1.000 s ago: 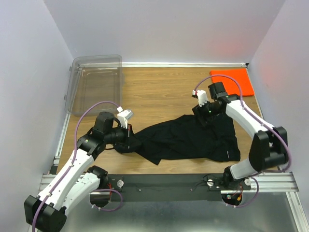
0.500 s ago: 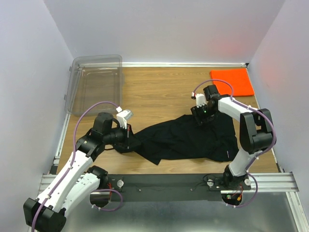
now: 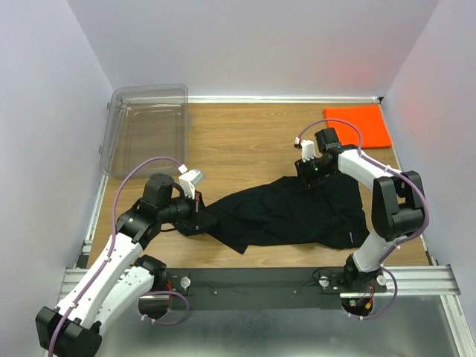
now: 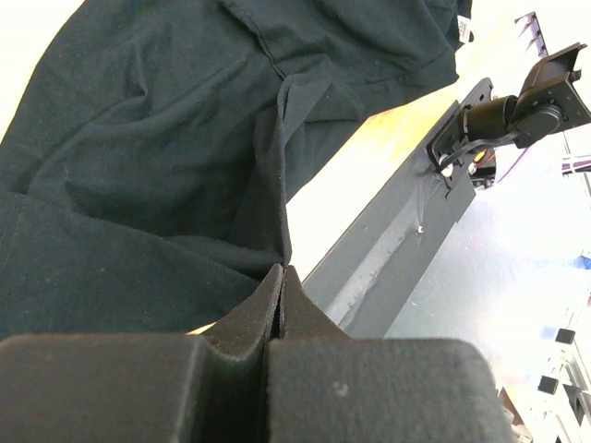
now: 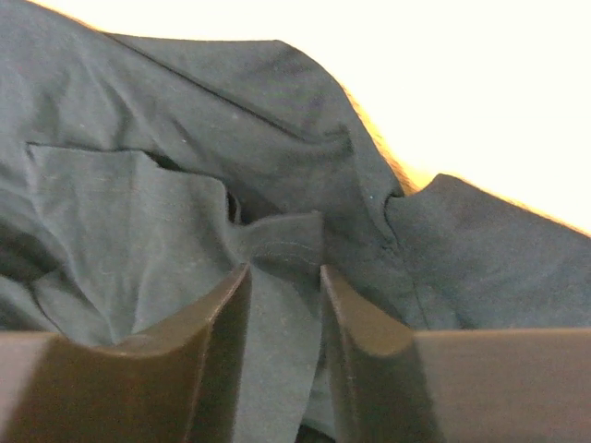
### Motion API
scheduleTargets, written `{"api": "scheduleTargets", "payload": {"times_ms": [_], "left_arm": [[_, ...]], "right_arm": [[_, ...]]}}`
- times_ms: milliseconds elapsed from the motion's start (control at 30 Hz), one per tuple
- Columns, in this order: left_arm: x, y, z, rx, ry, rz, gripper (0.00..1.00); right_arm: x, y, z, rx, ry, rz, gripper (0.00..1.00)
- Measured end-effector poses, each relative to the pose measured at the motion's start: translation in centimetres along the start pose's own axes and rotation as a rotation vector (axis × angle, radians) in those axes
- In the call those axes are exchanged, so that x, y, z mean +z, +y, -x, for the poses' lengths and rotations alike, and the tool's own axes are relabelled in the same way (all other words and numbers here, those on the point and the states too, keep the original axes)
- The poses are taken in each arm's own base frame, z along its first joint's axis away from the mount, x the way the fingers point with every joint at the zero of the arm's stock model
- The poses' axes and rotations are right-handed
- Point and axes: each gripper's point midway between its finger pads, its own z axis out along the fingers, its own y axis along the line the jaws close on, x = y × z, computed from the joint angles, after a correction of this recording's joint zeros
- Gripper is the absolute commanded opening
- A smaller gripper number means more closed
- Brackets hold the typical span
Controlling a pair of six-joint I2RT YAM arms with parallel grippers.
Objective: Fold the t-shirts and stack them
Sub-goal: Flatten the tshirt out
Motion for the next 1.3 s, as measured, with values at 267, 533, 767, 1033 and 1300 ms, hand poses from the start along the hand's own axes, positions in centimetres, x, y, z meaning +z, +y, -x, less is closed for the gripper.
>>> {"api": "scheduleTargets", "payload": {"times_ms": [267, 533, 767, 1033, 1300], "left_arm": [[0.0, 0.0, 0.0, 0.0, 0.0, 0.0, 0.0], [0.0, 0.4, 0.1, -0.002, -0.007, 0.027, 0.0], [-1.7, -0.4, 4.9, 0.047, -0.118, 0.104, 0.0], [-5.8, -3.4, 14.0, 0.146, -0.352, 0.193, 0.0], [-12.9, -9.2, 24.7, 0.305, -0.642, 0.249, 0.0]], "right_arm": [[0.0, 0.3, 0.3, 0.012, -0.013, 0.016, 0.08], [-2.4, 0.6, 2.0, -0.023, -0.1, -0.01, 0.01], [-13.1, 1.9, 8.5, -0.198, -0.42, -0.144, 0.01], [-28.8, 5.9, 15.6, -0.372, -0.814, -0.295, 0.01], [-40.7, 9.9, 18.7, -0.458, -1.054, -0.372, 0.01]]}}
